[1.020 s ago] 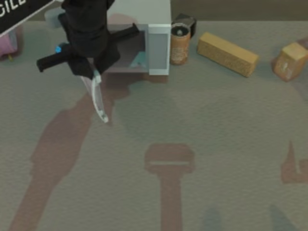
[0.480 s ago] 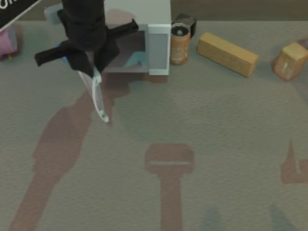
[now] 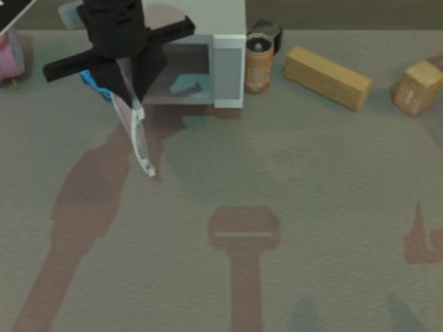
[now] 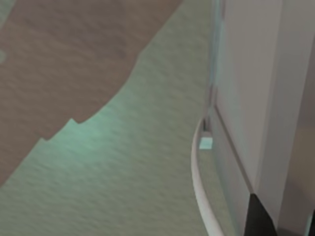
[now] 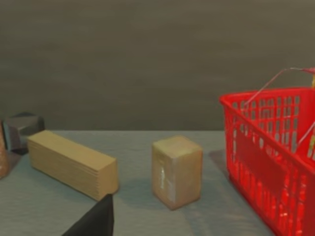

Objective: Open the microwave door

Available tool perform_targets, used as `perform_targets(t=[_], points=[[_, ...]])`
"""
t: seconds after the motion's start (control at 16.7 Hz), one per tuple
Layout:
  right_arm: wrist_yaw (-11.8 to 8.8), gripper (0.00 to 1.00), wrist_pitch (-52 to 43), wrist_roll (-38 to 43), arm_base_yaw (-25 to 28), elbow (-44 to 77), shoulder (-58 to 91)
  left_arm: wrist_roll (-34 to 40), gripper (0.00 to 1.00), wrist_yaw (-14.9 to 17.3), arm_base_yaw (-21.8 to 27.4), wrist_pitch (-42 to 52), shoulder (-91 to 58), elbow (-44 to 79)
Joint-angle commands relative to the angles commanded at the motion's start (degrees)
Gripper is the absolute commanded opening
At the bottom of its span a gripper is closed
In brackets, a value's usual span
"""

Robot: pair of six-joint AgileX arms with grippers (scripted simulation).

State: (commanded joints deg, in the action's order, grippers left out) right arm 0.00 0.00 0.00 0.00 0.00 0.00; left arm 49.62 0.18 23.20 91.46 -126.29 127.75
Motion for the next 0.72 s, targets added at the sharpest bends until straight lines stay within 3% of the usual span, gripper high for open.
perform_targets(t=[0.72], points=[[0.00, 1.00, 0.00, 0.00, 0.00, 0.00, 0.00, -0.03, 0.00, -0.01, -0.05, -5.50, 1.39, -6.90]])
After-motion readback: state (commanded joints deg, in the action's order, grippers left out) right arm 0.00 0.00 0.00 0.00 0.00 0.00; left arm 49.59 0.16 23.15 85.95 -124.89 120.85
